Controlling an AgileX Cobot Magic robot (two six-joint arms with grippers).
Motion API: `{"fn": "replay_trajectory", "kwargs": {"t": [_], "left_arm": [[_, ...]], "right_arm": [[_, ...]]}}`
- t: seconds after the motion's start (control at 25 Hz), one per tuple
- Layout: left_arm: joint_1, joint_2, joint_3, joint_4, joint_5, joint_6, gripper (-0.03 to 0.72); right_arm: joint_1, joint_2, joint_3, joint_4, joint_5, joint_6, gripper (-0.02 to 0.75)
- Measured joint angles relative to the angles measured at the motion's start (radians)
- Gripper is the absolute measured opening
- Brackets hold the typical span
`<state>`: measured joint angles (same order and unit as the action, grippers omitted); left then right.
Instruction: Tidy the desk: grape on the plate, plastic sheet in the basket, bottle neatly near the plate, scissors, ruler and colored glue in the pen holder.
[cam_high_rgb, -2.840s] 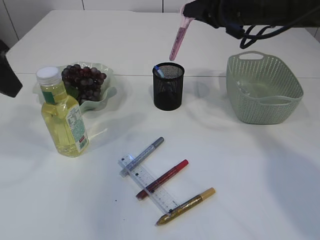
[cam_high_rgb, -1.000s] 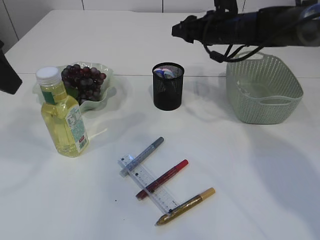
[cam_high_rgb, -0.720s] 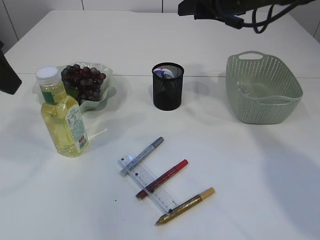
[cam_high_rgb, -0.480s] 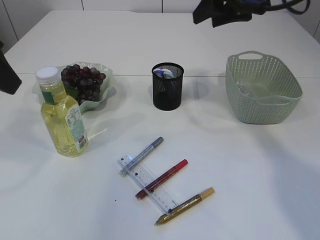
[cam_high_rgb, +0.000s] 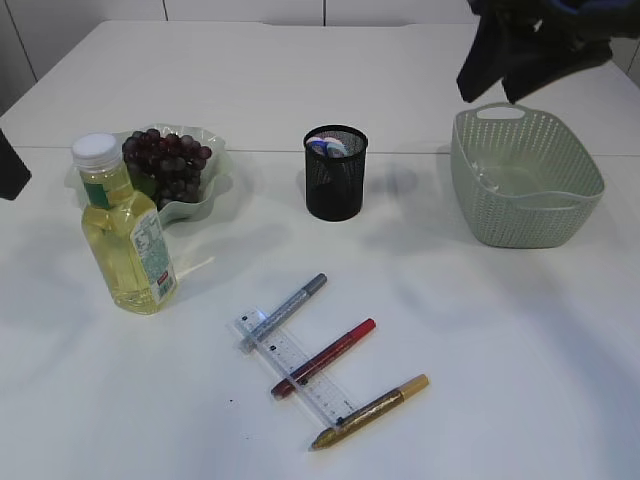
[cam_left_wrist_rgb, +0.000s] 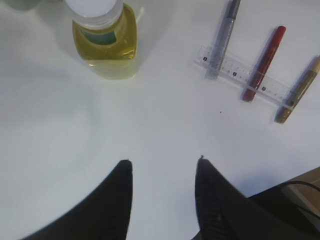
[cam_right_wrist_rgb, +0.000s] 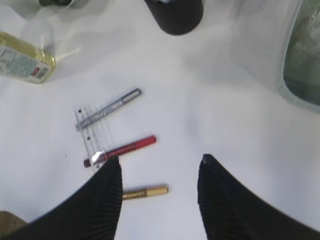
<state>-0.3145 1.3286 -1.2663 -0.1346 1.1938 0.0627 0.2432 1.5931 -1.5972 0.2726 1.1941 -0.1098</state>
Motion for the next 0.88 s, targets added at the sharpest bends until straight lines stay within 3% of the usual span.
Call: {"fn": "replay_trajectory", "kwargs": {"t": [0.2, 0.44, 0.88], "left_arm": [[0.0, -0.064, 0.089, 0.002, -0.013, 0.0, 0.308], [0.0, -0.159, 0.223, -0.002, -0.024, -0.036, 0.308], [0.0, -0.193, 0.347, 0.081, -0.074, -0.127, 0.317]], "right_arm": [[0.061, -0.101, 0.164, -0.011, 0.013, 0.008, 0.396], [0.19, -0.108, 0.183, -0.062, 0.019, 0.07, 0.396], [0.383, 0.153, -0.003, -0.148, 0.029, 0.138, 0.396]]}}
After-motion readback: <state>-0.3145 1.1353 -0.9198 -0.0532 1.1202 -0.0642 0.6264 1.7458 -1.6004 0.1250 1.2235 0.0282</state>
